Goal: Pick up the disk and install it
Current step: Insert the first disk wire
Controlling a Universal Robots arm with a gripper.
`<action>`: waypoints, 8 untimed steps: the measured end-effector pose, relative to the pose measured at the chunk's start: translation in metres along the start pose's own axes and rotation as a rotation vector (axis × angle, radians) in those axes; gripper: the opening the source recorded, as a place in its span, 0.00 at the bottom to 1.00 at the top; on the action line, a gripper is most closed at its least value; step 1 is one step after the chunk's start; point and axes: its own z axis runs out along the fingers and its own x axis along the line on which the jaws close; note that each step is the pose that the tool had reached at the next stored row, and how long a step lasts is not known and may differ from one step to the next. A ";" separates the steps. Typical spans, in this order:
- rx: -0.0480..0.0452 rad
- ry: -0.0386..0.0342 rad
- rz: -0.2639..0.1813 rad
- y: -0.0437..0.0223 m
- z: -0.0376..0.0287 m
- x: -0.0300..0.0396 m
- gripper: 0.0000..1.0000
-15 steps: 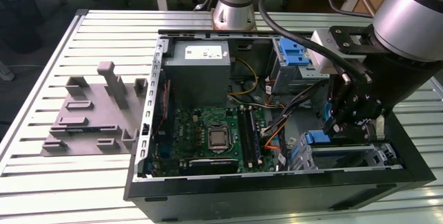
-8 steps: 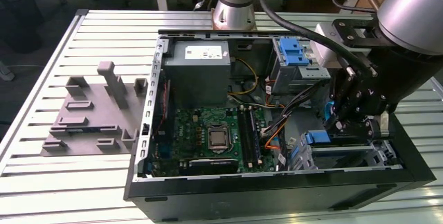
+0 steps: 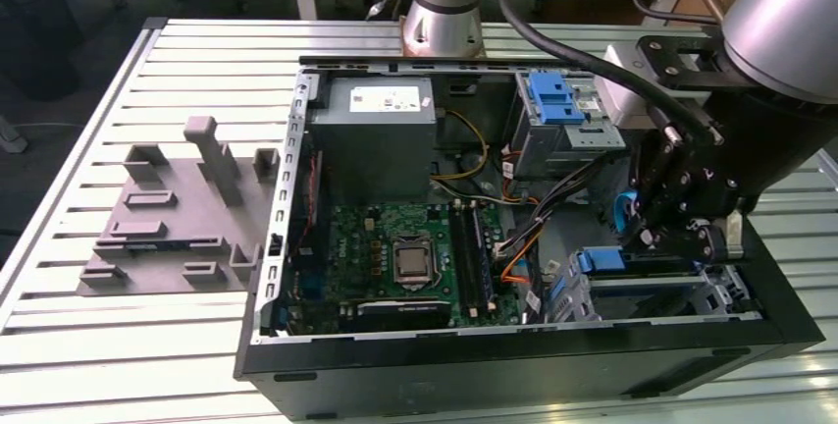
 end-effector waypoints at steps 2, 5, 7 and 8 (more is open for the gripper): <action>0.0000 0.0001 0.000 -0.0013 0.0000 -0.0001 0.11; 0.0000 0.0002 0.000 -0.0021 -0.0001 -0.0001 0.11; 0.0000 0.0001 0.000 -0.0031 0.0000 -0.0001 0.11; 0.0000 0.0001 0.000 -0.0032 0.0000 -0.0002 0.11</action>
